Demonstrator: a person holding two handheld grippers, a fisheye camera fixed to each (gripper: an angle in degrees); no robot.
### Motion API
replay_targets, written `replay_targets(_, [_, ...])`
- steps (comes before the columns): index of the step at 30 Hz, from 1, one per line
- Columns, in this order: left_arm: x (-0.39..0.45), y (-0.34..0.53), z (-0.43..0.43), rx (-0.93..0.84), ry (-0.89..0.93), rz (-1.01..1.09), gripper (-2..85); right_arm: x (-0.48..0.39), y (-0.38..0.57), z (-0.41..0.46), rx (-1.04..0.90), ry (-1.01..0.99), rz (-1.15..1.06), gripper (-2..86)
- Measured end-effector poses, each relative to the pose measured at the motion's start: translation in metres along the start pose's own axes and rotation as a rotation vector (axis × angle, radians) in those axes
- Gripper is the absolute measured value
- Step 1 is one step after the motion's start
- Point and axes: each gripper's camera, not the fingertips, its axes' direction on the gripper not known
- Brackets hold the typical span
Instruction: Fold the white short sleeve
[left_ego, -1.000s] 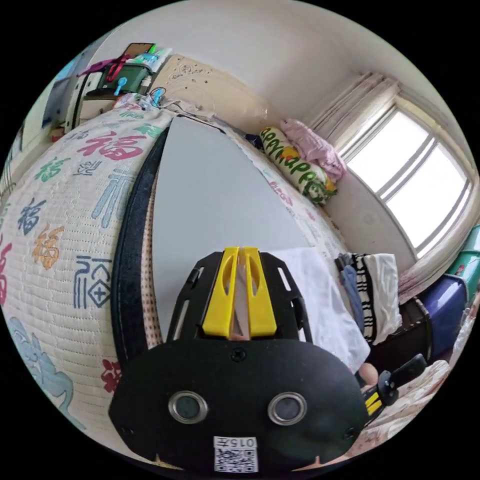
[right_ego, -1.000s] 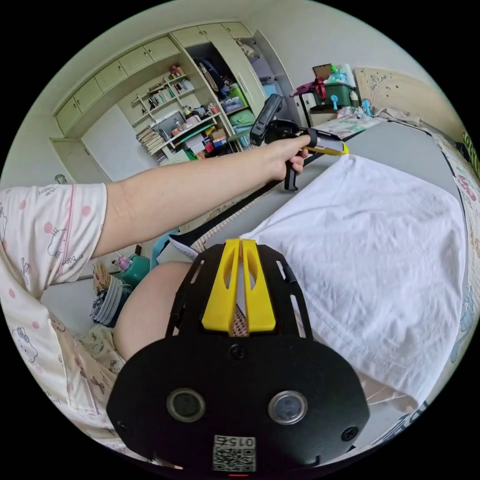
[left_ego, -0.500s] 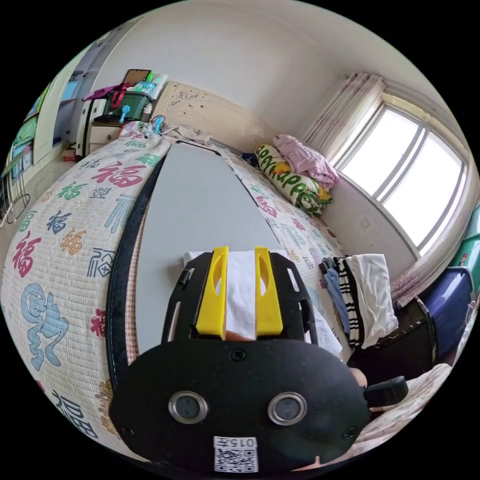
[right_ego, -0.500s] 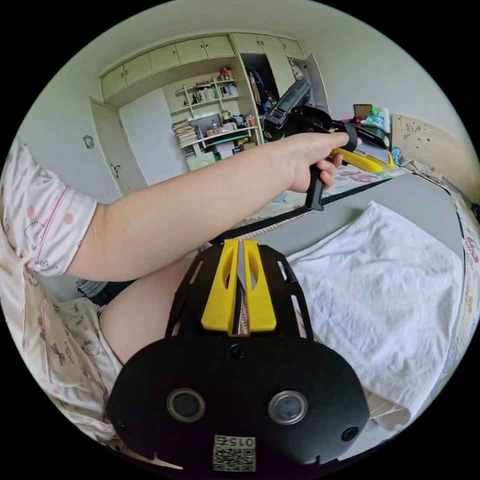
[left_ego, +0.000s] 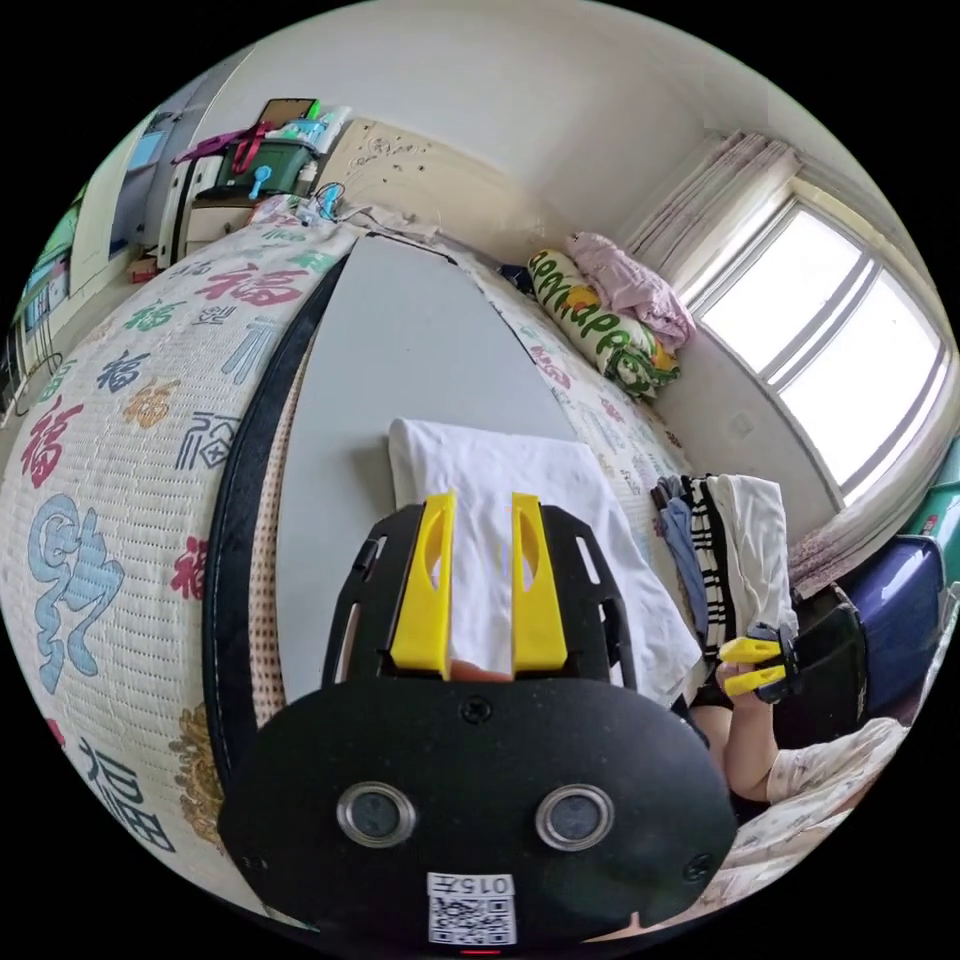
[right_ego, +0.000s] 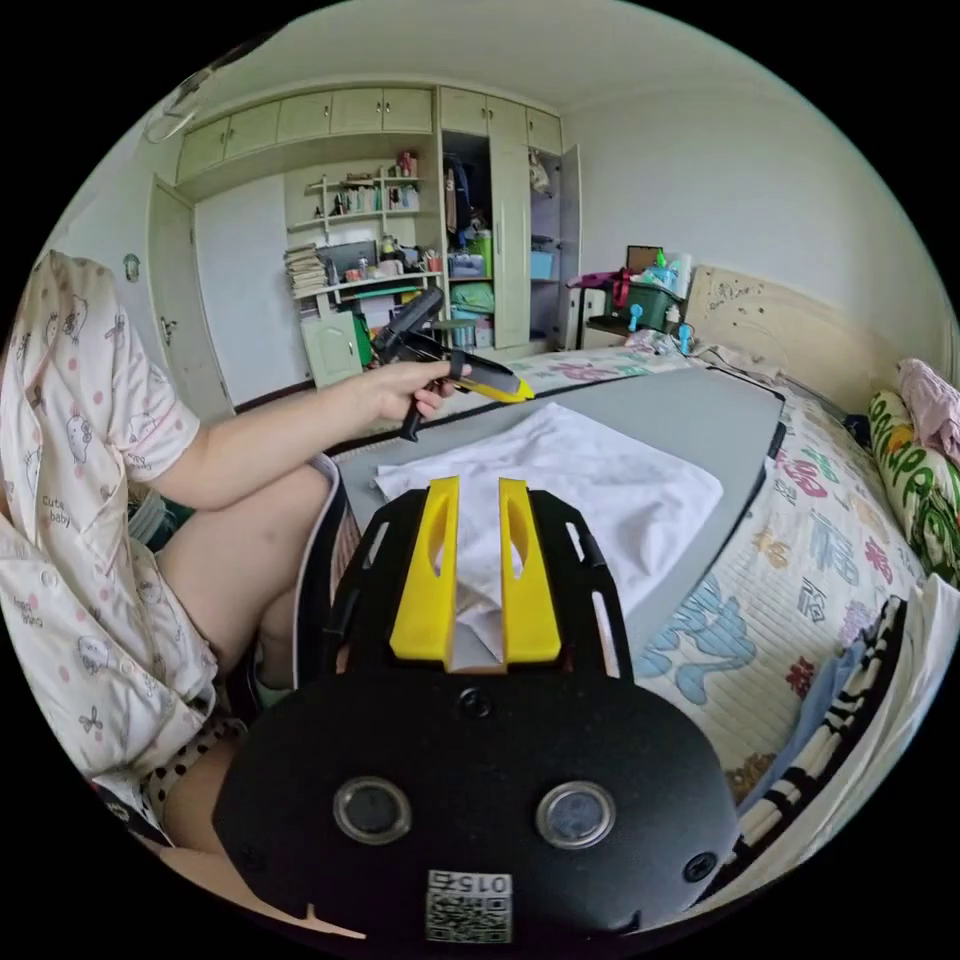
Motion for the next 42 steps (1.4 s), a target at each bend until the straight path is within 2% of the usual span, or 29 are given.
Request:
replay_targets(4, [0.017, -0.04, 0.022, -0.052, -0.1, 0.029, 8.4, 0.038, 0.003, -0.011, -0.065, -0.028, 0.041, 9.7])
replay_targets(8, [0.03, -0.077, 0.034, -0.082, -0.116, 0.015, 8.4, 0.029, -0.011, 0.018, -0.248, -0.026, -0.043, 10.4])
replay_targets(13, [0.058, -0.125, 0.042, -0.143, -0.169, 0.023, 8.4, 0.018, -0.029, 0.045, -0.372, 0.011, -0.071, 3.1])
replay_targets(23, [0.142, -0.228, 0.023, -0.173, -0.213, 0.01, 8.7, 0.041, -0.062, 0.026, -0.412, -0.048, -0.047, 4.1])
replay_targets(26, [0.229, -0.261, -0.028, -0.089, -0.024, 0.224, 9.4, 0.05, -0.067, -0.001, -0.366, -0.08, -0.045, 4.7])
replay_targets(27, [0.276, -0.263, -0.048, -0.091, 0.078, 0.375, 9.4, 0.052, -0.068, -0.006, -0.349, -0.082, -0.042, 5.1])
replay_targets(29, [0.339, -0.253, -0.065, -0.166, 0.17, 0.578, 9.4, 0.058, -0.075, -0.02, -0.311, -0.072, -0.039, 7.1])
replay_targets(31, [0.409, -0.248, -0.068, -0.311, 0.107, 0.775, 10.0, 0.059, -0.08, -0.021, -0.334, -0.057, -0.049, 8.5])
replay_targets(33, [0.447, -0.244, -0.063, -0.425, 0.019, 0.851, 10.7, 0.058, -0.084, -0.022, -0.347, -0.049, -0.062, 9.4])
replay_targets(37, [0.48, -0.197, -0.069, -0.589, -0.025, 0.921, 11.4, 0.058, -0.089, -0.021, -0.356, -0.062, -0.081, 9.9])
replay_targets(40, [0.482, -0.185, -0.071, -0.607, -0.124, 0.886, 11.7, 0.058, -0.089, -0.015, -0.381, -0.053, -0.086, 10.0])
replay_targets(42, [0.49, -0.184, -0.08, -0.538, -0.198, 0.862, 11.4, 0.058, -0.087, -0.013, -0.391, -0.045, -0.089, 10.0])
